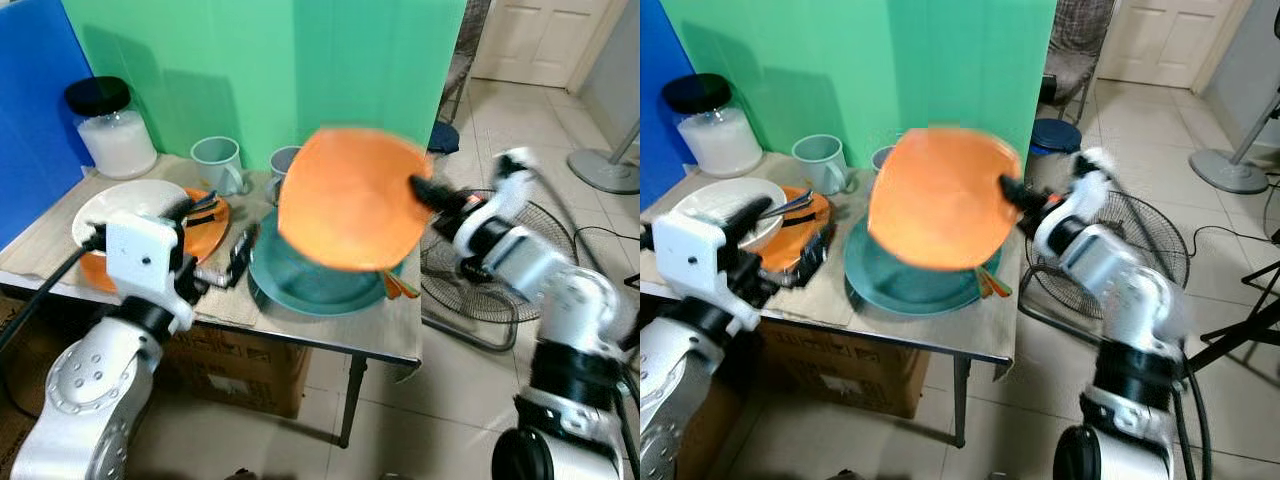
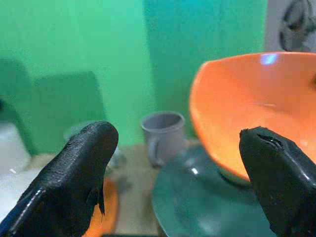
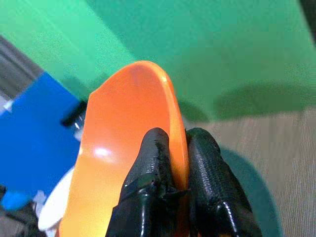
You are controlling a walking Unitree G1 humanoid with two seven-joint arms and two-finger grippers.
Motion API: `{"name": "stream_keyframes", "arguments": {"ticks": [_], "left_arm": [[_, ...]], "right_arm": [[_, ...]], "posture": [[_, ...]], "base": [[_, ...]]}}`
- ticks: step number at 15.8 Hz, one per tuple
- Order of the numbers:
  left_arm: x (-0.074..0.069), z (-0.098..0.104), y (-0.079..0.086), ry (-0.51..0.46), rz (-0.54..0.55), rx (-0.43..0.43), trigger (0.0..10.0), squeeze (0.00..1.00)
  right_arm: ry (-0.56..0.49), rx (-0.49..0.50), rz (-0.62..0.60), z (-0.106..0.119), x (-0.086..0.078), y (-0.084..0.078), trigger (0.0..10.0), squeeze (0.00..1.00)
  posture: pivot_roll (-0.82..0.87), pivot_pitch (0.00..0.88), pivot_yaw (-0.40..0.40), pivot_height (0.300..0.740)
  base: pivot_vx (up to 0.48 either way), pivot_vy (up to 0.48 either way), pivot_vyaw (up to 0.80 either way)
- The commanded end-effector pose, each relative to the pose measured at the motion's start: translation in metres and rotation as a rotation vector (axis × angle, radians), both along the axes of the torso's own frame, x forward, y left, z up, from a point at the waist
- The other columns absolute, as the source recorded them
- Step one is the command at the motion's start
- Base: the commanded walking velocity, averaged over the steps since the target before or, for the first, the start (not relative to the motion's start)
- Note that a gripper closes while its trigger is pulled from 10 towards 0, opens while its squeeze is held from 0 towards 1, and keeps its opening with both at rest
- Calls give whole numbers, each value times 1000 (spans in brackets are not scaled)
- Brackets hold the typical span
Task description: Setting the table
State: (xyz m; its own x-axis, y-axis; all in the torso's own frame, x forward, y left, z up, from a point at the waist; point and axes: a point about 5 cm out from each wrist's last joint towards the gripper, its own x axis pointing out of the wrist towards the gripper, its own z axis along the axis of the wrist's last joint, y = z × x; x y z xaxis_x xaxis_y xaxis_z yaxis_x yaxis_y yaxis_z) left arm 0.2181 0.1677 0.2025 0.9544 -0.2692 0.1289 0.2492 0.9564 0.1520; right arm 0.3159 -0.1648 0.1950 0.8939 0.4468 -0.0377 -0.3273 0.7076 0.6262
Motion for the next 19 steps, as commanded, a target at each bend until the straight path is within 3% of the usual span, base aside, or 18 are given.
{"name": "stream_keyframes", "arguments": {"ticks": [1, 4, 6, 9, 12, 19], "left_arm": [[0, 5, -2, -39, 37, 5, 10000, 0], [6, 3, -11, -72, 58, 68, 10000, 0], [11, 5, -15, -92, 81, 53, 10000, 0], [14, 3, -19, -100, 85, 76, 10000, 0], [17, 0, -21, -100, 98, 82, 10000, 0], [17, -8, -23, -72, 111, 88, 10000, 0]], "right_arm": [[-72, -6, -44, 12, -6, -7, 10000, 0], [-125, -106, -218, 14, -17, -25, 10000, 0], [-150, -52, -293, 18, -25, -32, 10000, 0], [-149, -78, -339, 18, -31, -35, 10000, 0], [-182, -164, -390, 17, -34, -35, 10000, 0], [-166, -140, -421, 13, -30, -42, 10000, 0]], "posture": [[-72, 0, 13, 740], [-80, 0, 25, 740], [-90, 0, 42, 740], [-98, 0, 52, 740], [-104, 0, 55, 740], [-99, 0, 45, 740]], "base": [[0, 0, 0], [0, 0, -533], [0, 0, -800], [0, 0, -788], [0, 0, -756], [0, 0, -756]]}}
